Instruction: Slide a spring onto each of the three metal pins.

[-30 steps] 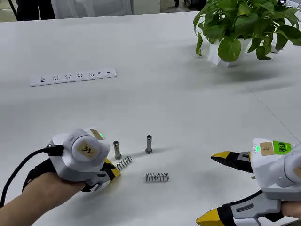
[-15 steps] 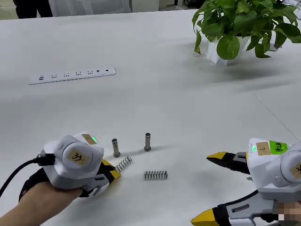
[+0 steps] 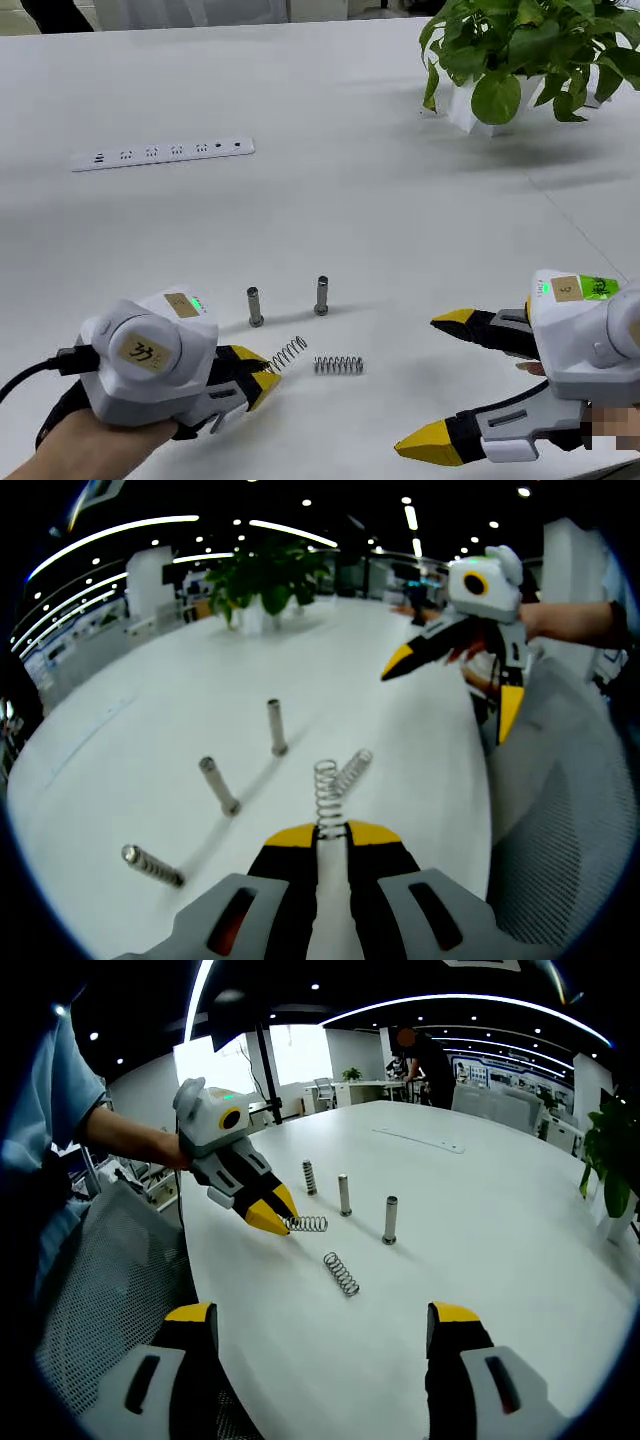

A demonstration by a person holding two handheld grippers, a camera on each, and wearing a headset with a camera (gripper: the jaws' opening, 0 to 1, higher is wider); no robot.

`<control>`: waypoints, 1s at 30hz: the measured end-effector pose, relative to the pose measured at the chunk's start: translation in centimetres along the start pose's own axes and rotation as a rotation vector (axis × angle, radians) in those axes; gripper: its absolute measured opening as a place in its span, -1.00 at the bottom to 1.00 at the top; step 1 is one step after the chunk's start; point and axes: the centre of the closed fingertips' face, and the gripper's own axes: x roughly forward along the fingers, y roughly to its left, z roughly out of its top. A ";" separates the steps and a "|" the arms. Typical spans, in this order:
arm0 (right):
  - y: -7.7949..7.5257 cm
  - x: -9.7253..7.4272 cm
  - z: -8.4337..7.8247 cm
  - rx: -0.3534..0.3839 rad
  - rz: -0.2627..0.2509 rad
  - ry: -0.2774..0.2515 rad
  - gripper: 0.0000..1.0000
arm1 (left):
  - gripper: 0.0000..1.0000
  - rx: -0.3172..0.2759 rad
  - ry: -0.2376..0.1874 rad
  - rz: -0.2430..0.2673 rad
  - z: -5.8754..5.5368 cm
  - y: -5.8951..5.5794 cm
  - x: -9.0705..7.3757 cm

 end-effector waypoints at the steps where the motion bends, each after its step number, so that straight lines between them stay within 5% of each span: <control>1: 0.1 0.0 0.2 -0.001 0.006 -0.001 0.73 | -0.81 0.004 -0.007 -0.004 0.2 -0.3 -0.1; 6: 0.6 0.2 1.5 -0.017 0.039 -0.015 0.69 | -0.81 -0.015 -0.074 -0.030 1.6 -1.6 -0.8; 18: 3.1 -0.1 4.1 -0.032 0.180 -0.037 0.38 | -0.81 0.057 -0.112 -0.117 2.3 -4.7 -1.2; 30: 5.1 0.1 4.7 -0.016 0.336 0.000 -0.37 | -0.81 0.127 -0.124 -0.209 2.5 -6.4 -1.7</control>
